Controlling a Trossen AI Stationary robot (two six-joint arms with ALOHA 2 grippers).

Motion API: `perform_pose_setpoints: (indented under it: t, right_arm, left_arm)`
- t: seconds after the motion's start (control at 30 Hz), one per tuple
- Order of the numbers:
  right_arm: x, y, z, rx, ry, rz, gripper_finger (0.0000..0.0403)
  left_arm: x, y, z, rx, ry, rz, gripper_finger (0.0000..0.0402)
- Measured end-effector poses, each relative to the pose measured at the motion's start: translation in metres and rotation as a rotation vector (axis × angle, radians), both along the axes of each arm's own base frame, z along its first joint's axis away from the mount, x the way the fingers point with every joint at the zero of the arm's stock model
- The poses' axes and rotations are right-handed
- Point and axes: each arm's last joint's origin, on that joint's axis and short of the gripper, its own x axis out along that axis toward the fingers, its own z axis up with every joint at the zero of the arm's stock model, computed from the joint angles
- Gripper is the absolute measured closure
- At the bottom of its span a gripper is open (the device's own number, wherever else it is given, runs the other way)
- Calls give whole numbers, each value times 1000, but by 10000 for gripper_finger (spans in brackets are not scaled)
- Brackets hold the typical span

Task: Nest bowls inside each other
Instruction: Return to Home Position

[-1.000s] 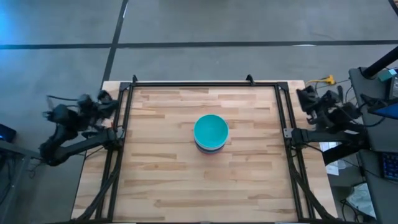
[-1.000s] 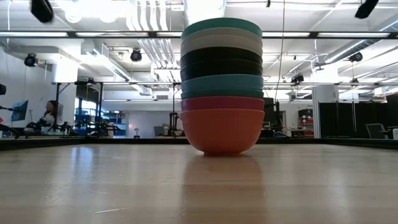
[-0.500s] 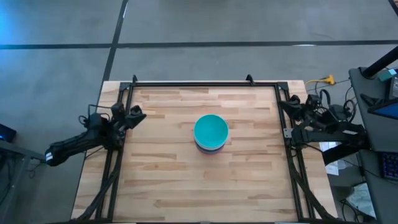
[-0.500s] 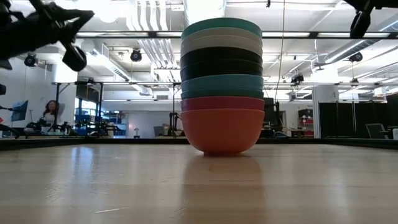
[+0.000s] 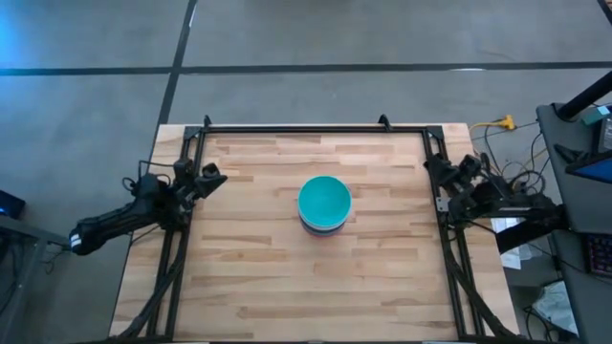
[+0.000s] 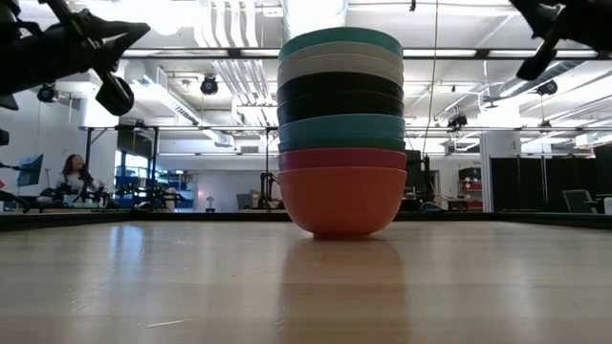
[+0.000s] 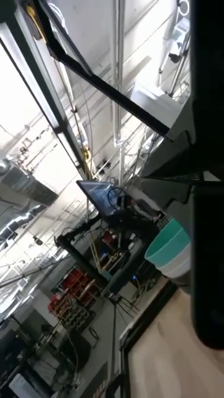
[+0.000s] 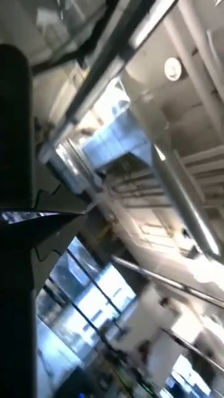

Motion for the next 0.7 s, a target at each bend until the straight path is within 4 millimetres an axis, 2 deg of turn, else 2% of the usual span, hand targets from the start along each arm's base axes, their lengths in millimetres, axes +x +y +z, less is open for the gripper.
perform_pose_setpoints:
  t: [0.13, 0.57, 0.7]
  right_arm:
    - [1, -2, -4, 19, 27, -76, 394]
    - [5, -2, -10, 58, 81, -45, 394]
    - [7, -2, -12, 47, 119, -53, 394]
  left_arm:
    - [0, -1, 1, -16, -12, -30, 402]
    - [2, -21, 5, -41, -64, -182, 402]
    - [6, -28, -2, 9, 11, -177, 402]
